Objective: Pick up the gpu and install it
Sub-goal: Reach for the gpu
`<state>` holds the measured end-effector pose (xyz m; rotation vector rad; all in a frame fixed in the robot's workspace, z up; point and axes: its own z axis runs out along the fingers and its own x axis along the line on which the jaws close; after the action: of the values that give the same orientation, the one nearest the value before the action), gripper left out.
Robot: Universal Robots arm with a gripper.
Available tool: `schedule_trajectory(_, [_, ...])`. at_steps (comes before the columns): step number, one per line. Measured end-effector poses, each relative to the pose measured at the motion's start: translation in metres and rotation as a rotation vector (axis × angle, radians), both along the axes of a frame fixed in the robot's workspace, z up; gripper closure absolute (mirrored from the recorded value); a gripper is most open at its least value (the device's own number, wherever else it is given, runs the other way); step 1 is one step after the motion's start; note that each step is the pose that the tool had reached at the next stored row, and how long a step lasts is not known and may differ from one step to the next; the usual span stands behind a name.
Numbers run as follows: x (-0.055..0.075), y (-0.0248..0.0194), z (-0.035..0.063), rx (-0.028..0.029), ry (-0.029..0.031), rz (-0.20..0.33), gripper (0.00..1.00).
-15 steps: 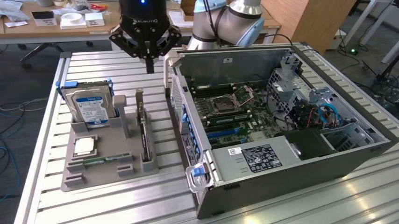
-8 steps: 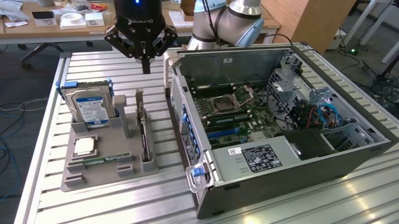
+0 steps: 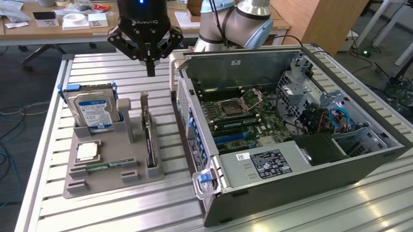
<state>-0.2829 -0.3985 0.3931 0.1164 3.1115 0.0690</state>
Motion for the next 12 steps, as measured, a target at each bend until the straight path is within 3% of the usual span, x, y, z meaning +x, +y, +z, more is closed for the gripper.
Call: schedule_trajectory(12, [-0.012,0.0,-0.0002,-0.0001,0.0,0.0,0.89])
